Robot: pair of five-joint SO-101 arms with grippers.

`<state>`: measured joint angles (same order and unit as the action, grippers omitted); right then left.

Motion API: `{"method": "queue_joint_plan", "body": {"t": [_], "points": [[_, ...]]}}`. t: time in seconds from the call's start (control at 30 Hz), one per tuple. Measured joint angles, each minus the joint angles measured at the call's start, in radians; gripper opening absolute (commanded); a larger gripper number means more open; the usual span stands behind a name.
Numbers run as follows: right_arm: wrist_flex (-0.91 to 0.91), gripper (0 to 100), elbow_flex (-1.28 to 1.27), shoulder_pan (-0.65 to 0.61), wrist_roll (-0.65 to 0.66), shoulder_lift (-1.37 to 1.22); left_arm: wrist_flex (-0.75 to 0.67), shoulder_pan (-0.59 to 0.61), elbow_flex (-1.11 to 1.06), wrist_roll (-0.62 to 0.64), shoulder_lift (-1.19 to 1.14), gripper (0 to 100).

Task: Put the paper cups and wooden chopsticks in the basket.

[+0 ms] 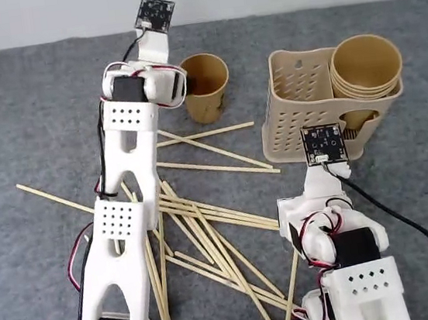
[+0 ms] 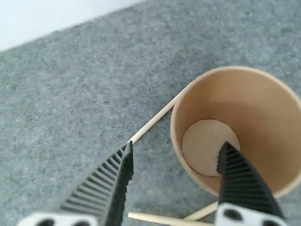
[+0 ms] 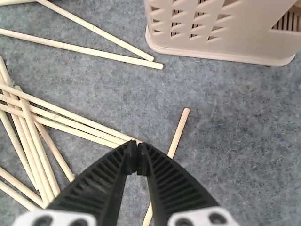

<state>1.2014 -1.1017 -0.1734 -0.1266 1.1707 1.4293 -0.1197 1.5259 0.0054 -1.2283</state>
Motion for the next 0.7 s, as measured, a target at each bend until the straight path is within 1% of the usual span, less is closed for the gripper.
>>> {"method": "queue_joint_plan", "body": {"t": [0.2, 0.33, 0.4, 0.53, 0.7], "points": [[0.000, 0.8, 0.000, 0.000, -0.003, 0.000, 0.000, 0.000, -0.002, 0.000, -0.041, 8], [0.000, 0.9, 0.000, 0.000, -0.003, 0.000, 0.000, 0.000, 0.018, 0.000, -0.043, 1], [0.000, 0.9, 0.000, 0.000, -0.015, 0.000, 0.000, 0.000, 0.054, 0.000, -0.043, 1], [0.000, 0.9, 0.006, 0.000, -0.095, 0.000, 0.021, 0.000, 0.081, 0.000, -0.043, 1], [0.000, 0.9, 0.038, 0.000, -0.107, 0.000, 0.064, 0.002, 0.081, 0.002, -0.005, 1]]}}
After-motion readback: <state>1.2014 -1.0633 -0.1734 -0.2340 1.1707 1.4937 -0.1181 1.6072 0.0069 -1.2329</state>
